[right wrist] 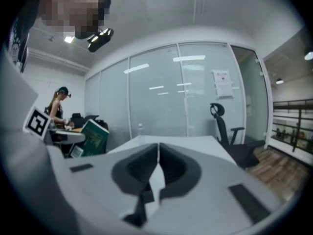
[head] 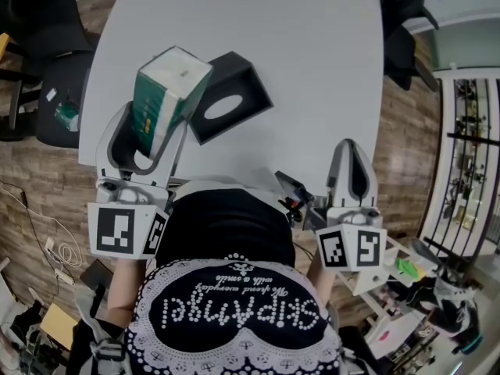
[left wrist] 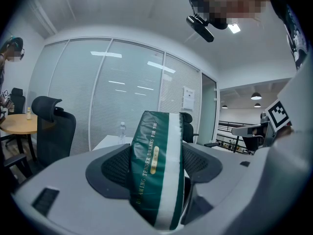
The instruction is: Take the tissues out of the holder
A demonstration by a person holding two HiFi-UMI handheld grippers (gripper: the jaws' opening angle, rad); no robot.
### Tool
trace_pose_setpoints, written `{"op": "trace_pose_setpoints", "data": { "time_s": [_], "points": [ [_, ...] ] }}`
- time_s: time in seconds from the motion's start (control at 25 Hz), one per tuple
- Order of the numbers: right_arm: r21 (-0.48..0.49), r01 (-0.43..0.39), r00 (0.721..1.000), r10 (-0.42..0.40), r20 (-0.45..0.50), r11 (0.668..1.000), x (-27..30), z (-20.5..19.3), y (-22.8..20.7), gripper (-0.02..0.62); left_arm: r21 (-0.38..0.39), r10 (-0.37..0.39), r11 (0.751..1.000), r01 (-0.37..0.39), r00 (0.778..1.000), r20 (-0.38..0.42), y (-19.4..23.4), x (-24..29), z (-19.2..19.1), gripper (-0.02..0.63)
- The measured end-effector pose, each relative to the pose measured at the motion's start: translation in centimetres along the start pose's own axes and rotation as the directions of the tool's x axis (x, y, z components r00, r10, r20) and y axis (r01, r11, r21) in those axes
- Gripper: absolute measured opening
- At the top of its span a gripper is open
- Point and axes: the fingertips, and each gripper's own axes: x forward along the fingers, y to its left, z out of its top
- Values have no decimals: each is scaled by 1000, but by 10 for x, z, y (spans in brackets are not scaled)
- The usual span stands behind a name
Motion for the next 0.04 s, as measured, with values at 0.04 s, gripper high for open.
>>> {"op": "trace_pose_setpoints", "data": {
  "time_s": [0.04],
  "points": [
    [0,0,1000,0,0,1000,1,0,0,35,0,-1,1000,1,1000,0,0,0,0,350]
  ]
}}
